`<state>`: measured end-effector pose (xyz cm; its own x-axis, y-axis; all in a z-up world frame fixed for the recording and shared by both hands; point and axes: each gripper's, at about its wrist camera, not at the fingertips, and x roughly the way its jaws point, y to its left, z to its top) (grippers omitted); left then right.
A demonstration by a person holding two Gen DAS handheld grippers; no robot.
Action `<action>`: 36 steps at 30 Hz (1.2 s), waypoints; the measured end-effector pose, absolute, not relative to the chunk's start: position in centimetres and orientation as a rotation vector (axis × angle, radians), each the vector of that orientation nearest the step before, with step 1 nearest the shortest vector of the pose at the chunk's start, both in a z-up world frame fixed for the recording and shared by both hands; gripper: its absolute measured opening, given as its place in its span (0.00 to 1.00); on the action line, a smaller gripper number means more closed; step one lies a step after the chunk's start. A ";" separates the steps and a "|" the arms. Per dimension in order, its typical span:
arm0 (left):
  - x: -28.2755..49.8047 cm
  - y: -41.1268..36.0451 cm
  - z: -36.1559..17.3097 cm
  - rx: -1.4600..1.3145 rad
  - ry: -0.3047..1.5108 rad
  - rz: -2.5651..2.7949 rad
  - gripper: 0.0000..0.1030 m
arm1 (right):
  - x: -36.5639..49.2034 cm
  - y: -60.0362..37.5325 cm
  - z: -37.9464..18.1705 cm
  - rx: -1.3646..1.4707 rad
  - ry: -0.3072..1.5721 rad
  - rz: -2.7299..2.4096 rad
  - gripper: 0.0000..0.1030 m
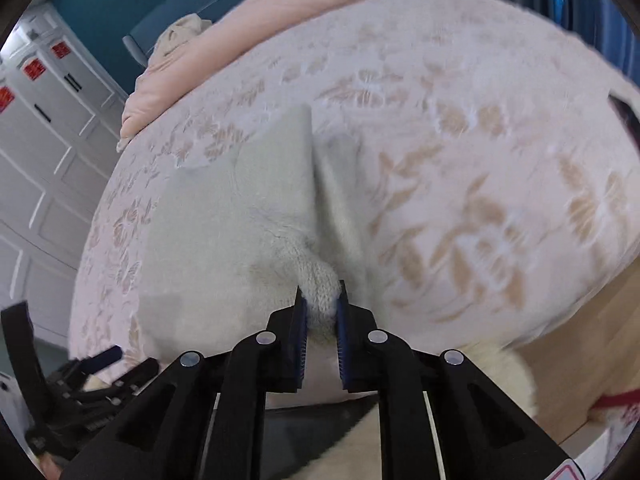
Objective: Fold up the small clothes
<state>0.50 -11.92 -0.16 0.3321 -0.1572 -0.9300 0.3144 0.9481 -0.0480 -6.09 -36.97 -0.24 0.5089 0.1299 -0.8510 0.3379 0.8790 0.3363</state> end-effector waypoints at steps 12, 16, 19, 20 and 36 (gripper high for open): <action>4.9 -12.5 -0.6 -0.059 1.240 -0.377 0.93 | -3.6 -38.2 -1.6 0.533 1.031 -0.143 0.70; 7.4 -13.1 -3.8 -0.121 1.315 -0.370 0.95 | -1.4 -39.0 -5.2 0.673 1.106 -0.068 0.72; 8.5 -13.0 -5.9 -0.191 1.377 -0.384 0.96 | -0.2 -38.7 -7.2 0.767 1.124 -0.015 0.77; 8.8 -12.9 -6.7 -0.226 1.398 -0.391 0.96 | 0.1 -38.6 -7.6 0.779 1.116 -0.009 0.84; 5.6 -14.9 -1.1 0.058 1.360 -0.478 0.60 | -3.0 -36.8 -3.2 0.735 1.089 -0.033 0.34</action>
